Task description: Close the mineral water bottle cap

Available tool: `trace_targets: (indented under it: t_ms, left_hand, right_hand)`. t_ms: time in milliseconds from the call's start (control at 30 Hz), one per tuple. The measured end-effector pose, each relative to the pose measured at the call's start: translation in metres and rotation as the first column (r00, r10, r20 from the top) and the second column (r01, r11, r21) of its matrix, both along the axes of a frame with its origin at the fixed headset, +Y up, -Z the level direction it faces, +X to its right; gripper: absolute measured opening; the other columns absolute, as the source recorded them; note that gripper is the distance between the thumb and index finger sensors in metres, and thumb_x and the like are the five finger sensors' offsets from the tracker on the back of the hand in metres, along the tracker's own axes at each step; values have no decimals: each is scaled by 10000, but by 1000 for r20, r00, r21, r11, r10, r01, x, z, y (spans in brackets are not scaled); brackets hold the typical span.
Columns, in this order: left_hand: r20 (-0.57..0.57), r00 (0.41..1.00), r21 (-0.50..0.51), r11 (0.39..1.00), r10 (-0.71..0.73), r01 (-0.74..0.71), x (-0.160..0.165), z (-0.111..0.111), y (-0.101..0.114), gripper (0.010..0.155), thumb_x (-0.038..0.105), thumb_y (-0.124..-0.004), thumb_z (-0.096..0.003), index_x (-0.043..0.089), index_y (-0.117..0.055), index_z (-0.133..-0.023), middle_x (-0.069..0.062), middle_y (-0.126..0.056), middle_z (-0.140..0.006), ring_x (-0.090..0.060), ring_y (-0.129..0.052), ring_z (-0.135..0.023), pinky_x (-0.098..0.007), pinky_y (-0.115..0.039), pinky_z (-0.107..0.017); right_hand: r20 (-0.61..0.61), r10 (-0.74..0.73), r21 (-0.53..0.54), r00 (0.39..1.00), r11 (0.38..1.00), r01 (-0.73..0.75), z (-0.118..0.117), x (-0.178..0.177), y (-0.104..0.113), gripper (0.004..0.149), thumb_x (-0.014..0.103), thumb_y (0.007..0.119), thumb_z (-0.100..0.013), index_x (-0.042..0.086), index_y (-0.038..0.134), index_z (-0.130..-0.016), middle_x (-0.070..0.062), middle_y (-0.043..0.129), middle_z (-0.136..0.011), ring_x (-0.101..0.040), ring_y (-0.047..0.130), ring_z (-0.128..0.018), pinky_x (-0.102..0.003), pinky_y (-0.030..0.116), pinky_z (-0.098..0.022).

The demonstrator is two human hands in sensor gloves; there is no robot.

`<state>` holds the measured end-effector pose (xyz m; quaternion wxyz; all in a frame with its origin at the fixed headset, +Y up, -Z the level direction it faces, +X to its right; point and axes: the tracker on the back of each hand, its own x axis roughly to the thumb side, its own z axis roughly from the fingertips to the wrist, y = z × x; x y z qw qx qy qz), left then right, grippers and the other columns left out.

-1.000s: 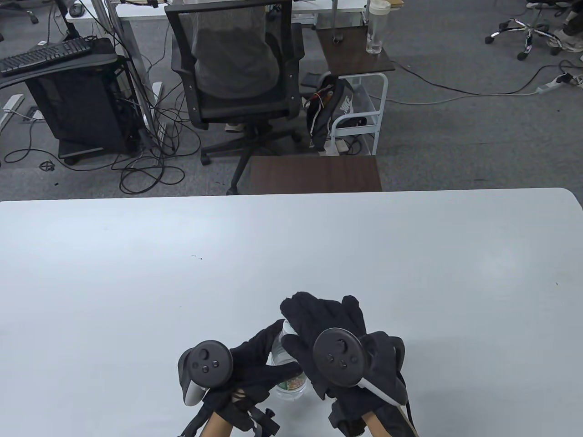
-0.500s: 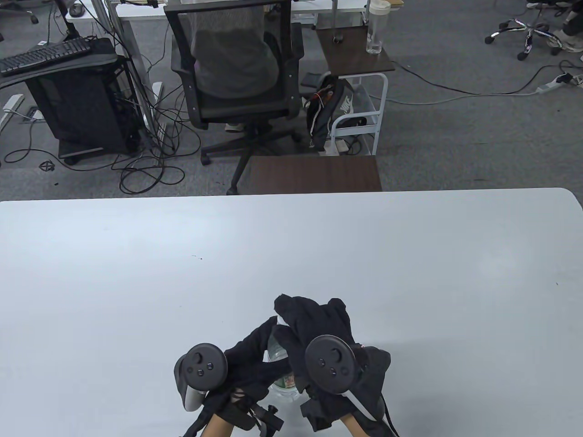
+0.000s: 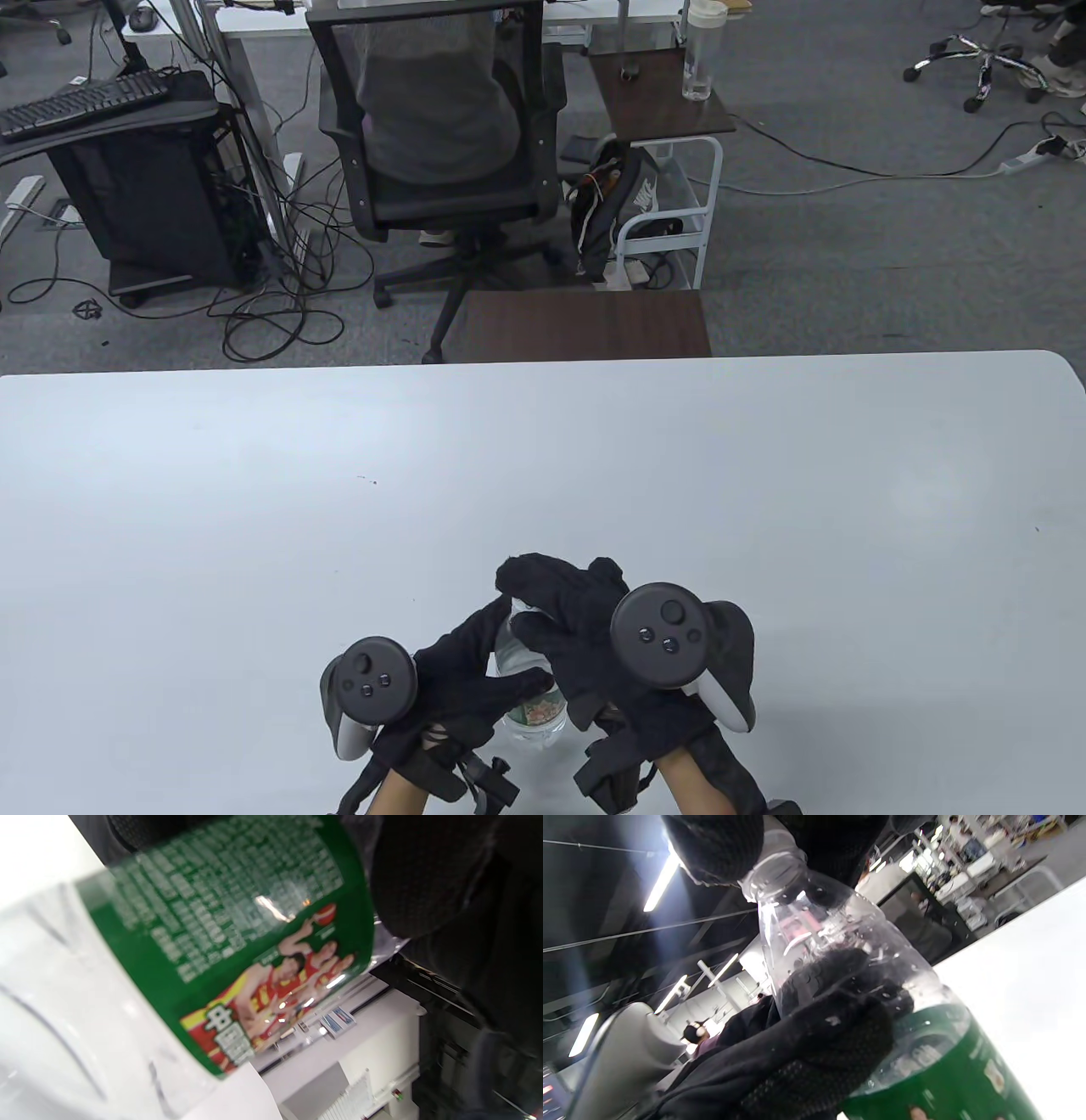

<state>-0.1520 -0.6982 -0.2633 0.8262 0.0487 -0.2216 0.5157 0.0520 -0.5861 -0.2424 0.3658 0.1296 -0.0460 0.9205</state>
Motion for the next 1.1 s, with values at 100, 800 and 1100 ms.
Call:
trace_targets:
  t_ms: [100,800,1100]
  left_hand:
    - [-74,997,-9,999,30,-31,6,6,1,786,433,-968,-454,87,-622,-1069,-208,-773,-982,-446,-886,-844,-645,-631,-659]
    - [76,996,-46,998,54,-51,11,-1,-3,773,401,-949,-465,86,-607,-1082,-219,-739,-998,-462,-854,-863,-677,-564,-686]
    - [162,987,15,1000,-13,10,9,-2,-1,775,417,-932,-462,110,-595,-1089,-204,-731,-1008,-450,-856,-864,-644,-602,-693]
  right_hand:
    - [153,32,113,988,992,-50,9,-7,-1,488,479,759,-493,461,703,-977,91,789,-1081,-137,853,-942,-496,417,-820]
    - [105,-38,153,994,988,22,7,3,-13,477,506,803,-467,455,755,-939,87,846,-1025,-157,837,-839,-532,452,-821]
    - [-7,0,157,1000,988,1,8,11,-13,474,593,803,-436,535,758,-905,198,842,-1007,-93,854,-855,-566,493,-813]
